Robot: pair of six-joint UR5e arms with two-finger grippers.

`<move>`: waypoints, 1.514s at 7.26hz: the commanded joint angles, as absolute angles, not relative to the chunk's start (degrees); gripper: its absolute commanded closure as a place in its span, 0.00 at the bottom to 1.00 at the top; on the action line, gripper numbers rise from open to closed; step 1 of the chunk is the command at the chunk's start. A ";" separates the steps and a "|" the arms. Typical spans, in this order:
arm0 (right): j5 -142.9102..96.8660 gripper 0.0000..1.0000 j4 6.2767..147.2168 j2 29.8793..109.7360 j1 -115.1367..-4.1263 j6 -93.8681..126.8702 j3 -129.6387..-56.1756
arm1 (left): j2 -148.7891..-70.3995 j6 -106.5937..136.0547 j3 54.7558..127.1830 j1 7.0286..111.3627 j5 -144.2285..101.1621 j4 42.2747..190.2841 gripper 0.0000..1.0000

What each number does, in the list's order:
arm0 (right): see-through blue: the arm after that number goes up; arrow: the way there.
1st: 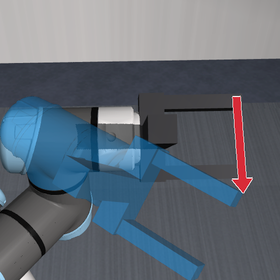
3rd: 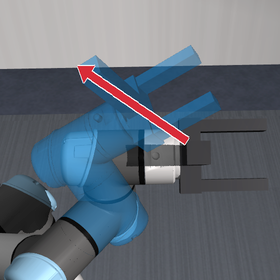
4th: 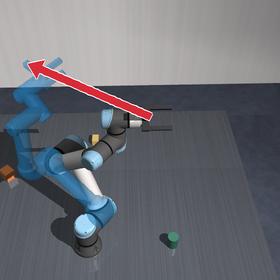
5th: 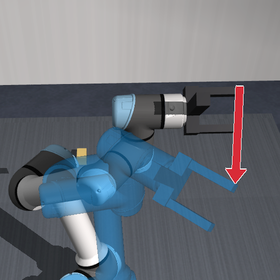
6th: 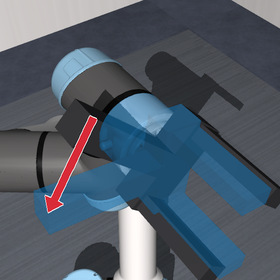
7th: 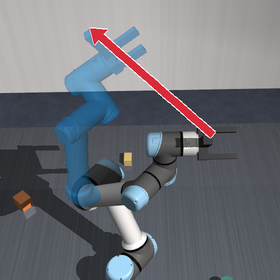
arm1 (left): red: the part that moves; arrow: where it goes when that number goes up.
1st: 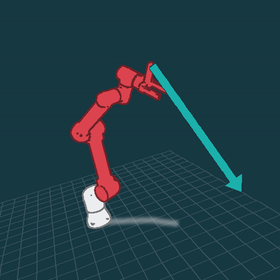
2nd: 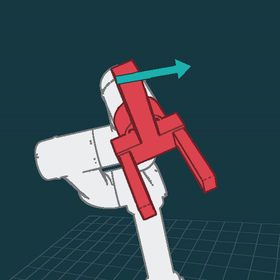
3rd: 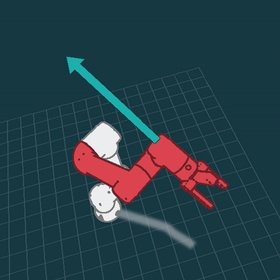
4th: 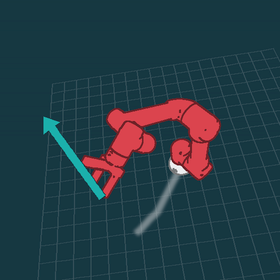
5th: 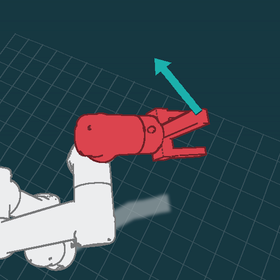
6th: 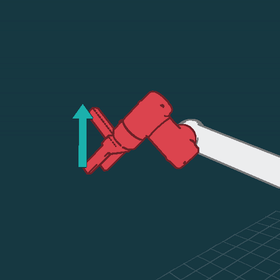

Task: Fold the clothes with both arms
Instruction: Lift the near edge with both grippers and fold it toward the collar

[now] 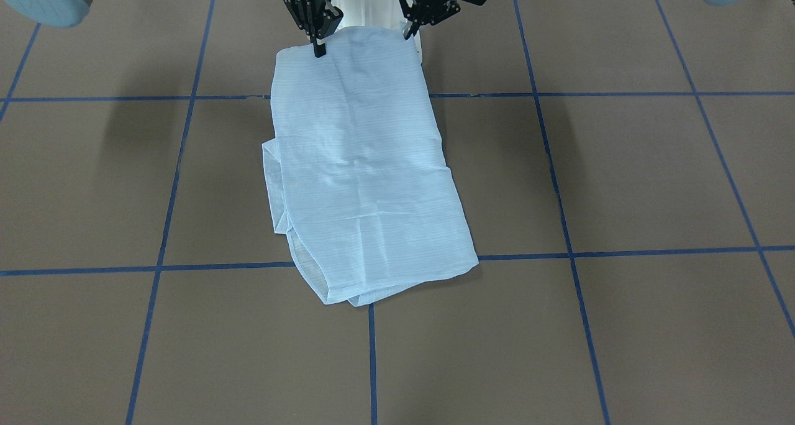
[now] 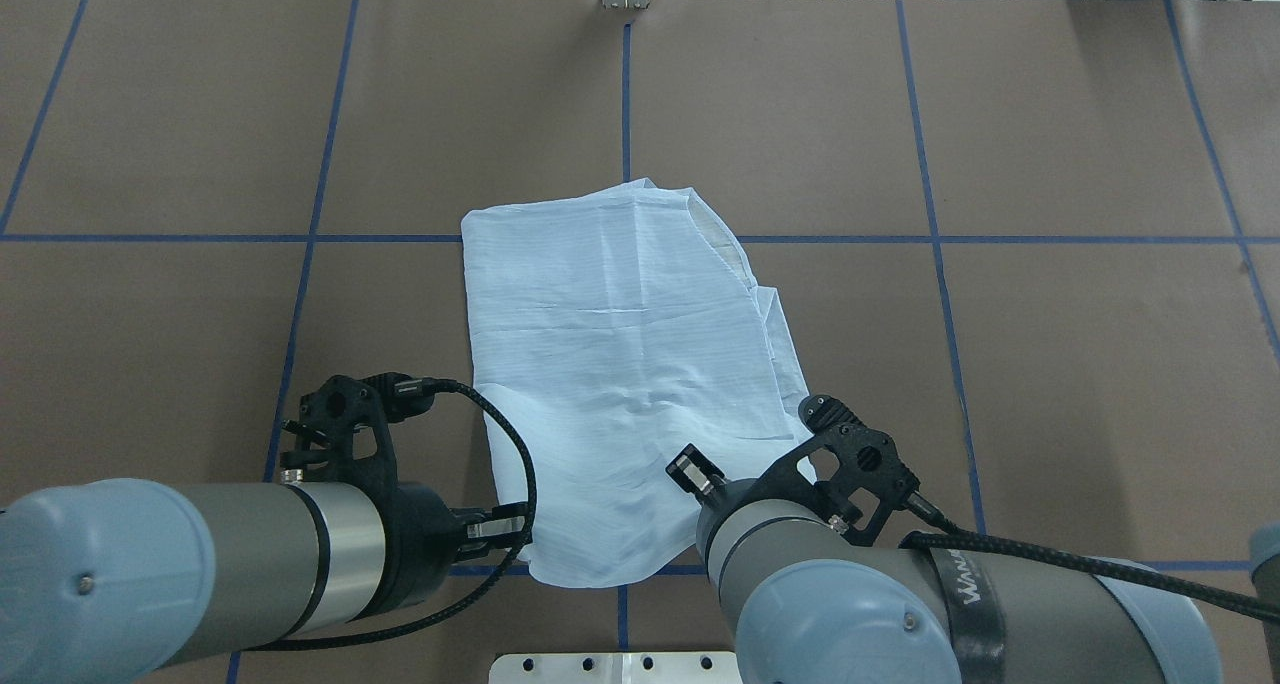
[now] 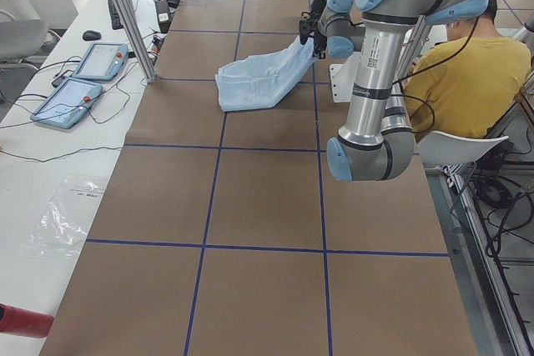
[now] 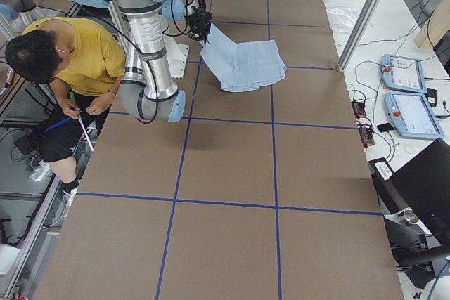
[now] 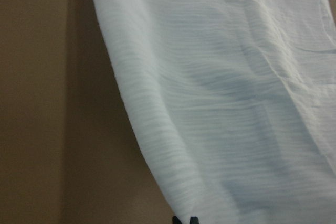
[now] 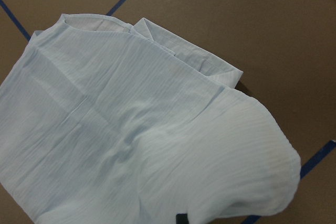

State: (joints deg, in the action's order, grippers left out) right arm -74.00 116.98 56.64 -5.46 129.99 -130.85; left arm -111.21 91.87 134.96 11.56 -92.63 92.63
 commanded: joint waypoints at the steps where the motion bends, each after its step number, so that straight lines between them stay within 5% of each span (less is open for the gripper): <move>1: -71.91 1.00 115.25 52.76 -7.89 123.62 -124.77 | -113.02 90.28 133.01 13.00 -94.40 89.82 1.00; 4: -71.98 1.00 96.55 52.03 -17.37 116.30 -108.50 | -117.41 83.26 120.54 24.22 -94.48 90.35 1.00; 8: -71.89 1.00 82.14 40.72 -24.51 111.98 -82.24 | -121.99 77.09 101.47 34.00 -91.95 99.89 1.00; 11: -71.89 1.00 80.24 37.36 -26.19 109.61 -74.63 | -124.98 76.11 91.18 35.68 -91.67 107.54 1.00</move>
State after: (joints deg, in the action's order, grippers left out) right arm -71.90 80.80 38.27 -25.80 110.34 -76.82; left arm -124.24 76.29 95.59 35.17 -91.91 103.43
